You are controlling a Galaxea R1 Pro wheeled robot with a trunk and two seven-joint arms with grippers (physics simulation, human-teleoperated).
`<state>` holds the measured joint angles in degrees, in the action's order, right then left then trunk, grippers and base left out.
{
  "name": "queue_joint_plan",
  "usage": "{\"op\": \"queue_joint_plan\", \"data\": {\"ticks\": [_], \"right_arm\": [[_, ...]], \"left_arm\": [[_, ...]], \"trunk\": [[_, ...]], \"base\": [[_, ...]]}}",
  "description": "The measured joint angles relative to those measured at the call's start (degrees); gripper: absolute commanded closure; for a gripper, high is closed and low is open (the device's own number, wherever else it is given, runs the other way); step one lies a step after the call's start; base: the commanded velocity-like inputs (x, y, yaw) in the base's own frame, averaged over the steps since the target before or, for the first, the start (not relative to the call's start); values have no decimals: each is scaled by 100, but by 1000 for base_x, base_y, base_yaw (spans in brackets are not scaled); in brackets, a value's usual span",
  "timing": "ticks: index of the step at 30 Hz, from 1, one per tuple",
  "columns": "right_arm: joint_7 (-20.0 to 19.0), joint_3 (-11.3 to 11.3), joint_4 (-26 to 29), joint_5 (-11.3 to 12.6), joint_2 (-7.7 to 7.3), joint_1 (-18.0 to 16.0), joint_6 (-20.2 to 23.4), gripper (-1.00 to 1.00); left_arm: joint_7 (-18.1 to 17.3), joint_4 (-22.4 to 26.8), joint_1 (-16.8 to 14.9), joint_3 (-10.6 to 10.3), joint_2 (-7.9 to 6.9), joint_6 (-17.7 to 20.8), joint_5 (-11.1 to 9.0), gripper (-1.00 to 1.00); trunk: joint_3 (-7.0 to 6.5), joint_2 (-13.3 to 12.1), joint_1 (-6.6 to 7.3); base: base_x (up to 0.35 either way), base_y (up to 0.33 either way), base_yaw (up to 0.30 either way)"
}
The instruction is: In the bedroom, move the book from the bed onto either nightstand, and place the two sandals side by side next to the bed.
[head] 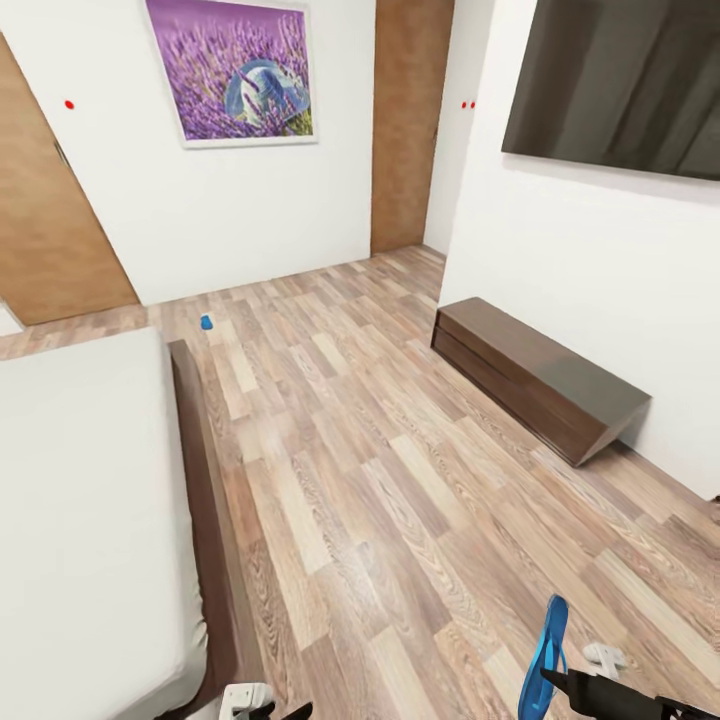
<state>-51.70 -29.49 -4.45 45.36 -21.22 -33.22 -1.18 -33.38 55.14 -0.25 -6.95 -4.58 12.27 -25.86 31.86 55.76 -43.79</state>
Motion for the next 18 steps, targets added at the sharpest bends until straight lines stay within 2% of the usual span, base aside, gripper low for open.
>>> {"op": "queue_joint_plan", "data": {"ticks": [18], "right_arm": [[0, -1, 0, 0, 0, 0, 0, 100]], "left_arm": [[0, 0, 0, 0, 2, -3, 10, -100]], "trunk": [[98, 0, 0]], "base": [[0, 0, -225]]}}
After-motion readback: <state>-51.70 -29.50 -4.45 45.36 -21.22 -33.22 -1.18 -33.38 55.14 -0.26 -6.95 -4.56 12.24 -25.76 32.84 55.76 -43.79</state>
